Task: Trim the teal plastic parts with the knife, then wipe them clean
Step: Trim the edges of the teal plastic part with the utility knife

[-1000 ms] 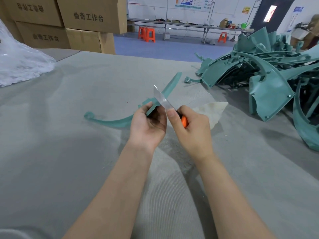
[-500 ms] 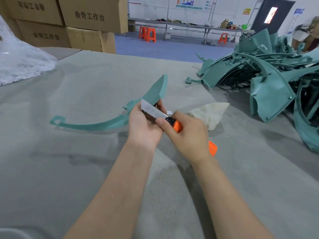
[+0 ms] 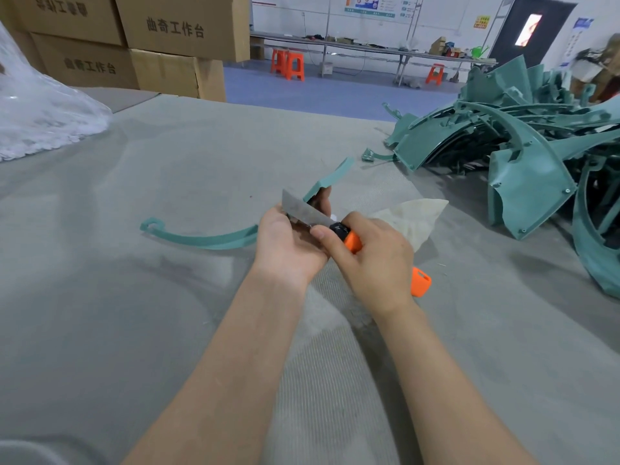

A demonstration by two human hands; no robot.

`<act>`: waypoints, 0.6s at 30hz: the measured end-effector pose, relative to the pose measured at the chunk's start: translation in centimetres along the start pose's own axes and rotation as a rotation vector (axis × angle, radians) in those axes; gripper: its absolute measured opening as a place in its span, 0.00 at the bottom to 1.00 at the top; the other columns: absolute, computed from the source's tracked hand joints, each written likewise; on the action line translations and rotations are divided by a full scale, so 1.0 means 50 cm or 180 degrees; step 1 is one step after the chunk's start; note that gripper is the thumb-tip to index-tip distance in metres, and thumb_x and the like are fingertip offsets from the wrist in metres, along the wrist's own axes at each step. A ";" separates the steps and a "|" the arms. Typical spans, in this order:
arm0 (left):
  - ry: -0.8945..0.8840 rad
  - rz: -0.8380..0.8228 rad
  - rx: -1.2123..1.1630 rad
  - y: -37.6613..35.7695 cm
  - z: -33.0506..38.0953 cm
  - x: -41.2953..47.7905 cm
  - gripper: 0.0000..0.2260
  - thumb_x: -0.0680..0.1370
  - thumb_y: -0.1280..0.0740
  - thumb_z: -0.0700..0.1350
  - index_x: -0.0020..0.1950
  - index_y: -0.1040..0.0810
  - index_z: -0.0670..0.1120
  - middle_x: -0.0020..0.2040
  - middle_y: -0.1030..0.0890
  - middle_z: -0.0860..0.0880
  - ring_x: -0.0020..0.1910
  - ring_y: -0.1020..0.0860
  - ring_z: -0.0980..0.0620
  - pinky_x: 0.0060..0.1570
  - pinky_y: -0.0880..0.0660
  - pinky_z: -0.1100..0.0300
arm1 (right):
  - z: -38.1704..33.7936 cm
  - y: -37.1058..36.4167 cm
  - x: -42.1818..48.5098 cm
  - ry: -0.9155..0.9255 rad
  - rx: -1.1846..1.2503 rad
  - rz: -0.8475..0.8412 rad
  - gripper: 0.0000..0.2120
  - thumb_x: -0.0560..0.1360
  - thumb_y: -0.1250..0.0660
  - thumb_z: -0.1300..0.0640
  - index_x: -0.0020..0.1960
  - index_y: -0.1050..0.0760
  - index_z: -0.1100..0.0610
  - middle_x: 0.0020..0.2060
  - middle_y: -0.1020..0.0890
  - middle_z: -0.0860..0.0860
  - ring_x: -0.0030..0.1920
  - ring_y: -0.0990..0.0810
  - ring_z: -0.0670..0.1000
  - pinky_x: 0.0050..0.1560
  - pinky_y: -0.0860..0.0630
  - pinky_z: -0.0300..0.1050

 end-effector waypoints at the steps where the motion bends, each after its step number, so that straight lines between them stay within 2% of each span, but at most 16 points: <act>1: 0.0023 0.0023 0.0003 0.001 -0.001 0.000 0.11 0.79 0.47 0.39 0.46 0.25 0.41 0.40 0.18 0.43 0.35 0.22 0.52 0.31 0.27 0.65 | 0.001 0.001 0.000 0.0005 -0.0015 0.0025 0.25 0.72 0.45 0.30 0.33 0.34 0.52 0.25 0.38 0.43 0.32 0.32 0.51 0.33 0.42 0.47; 6: 0.0092 0.0079 0.0044 0.001 -0.001 -0.003 0.12 0.78 0.47 0.39 0.45 0.24 0.39 0.38 0.18 0.43 0.34 0.22 0.52 0.32 0.26 0.65 | 0.004 0.003 0.001 0.0038 -0.0025 0.0134 0.28 0.72 0.45 0.31 0.34 0.29 0.55 0.25 0.38 0.42 0.32 0.31 0.51 0.32 0.39 0.47; 9: 0.0110 0.0127 0.0110 0.003 -0.002 -0.004 0.12 0.78 0.47 0.39 0.45 0.25 0.40 0.38 0.18 0.43 0.34 0.22 0.52 0.37 0.27 0.62 | 0.003 0.004 0.001 0.0059 -0.0012 0.0149 0.28 0.71 0.44 0.31 0.34 0.28 0.56 0.25 0.36 0.42 0.32 0.30 0.51 0.32 0.37 0.47; 13: 0.0094 0.0091 0.0006 0.006 -0.001 -0.002 0.12 0.77 0.48 0.38 0.44 0.25 0.39 0.38 0.18 0.43 0.35 0.23 0.52 0.32 0.25 0.64 | 0.002 0.001 0.002 0.0022 0.0081 0.0066 0.28 0.70 0.44 0.30 0.34 0.27 0.56 0.25 0.36 0.42 0.32 0.31 0.51 0.33 0.38 0.46; 14: 0.0063 0.0080 0.0019 0.007 0.001 0.000 0.13 0.77 0.48 0.38 0.44 0.25 0.40 0.37 0.18 0.43 0.35 0.23 0.52 0.36 0.23 0.63 | 0.003 0.002 0.002 -0.0040 0.0161 0.0039 0.28 0.69 0.44 0.30 0.35 0.27 0.56 0.26 0.34 0.43 0.32 0.30 0.51 0.33 0.37 0.47; 16: -0.0033 0.0104 0.0132 0.008 0.005 0.003 0.13 0.77 0.49 0.38 0.44 0.25 0.40 0.37 0.17 0.44 0.36 0.23 0.52 0.51 0.25 0.57 | 0.007 0.006 0.002 -0.0174 0.0360 0.0030 0.28 0.67 0.44 0.29 0.36 0.28 0.55 0.26 0.30 0.46 0.32 0.29 0.51 0.34 0.34 0.47; 18: -0.0121 0.0153 0.0205 0.009 0.009 0.004 0.13 0.77 0.49 0.38 0.43 0.25 0.40 0.35 0.17 0.43 0.37 0.22 0.52 0.55 0.27 0.54 | 0.010 0.010 0.002 -0.0236 0.0442 0.0004 0.27 0.66 0.44 0.28 0.37 0.30 0.52 0.26 0.30 0.46 0.32 0.30 0.50 0.34 0.34 0.47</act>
Point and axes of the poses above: each hand's wrist, its own x-axis towards the middle knuckle, its own y-axis out of the back of the hand, z = x × y, the point moved 6 cm from there along x, towards the middle knuckle
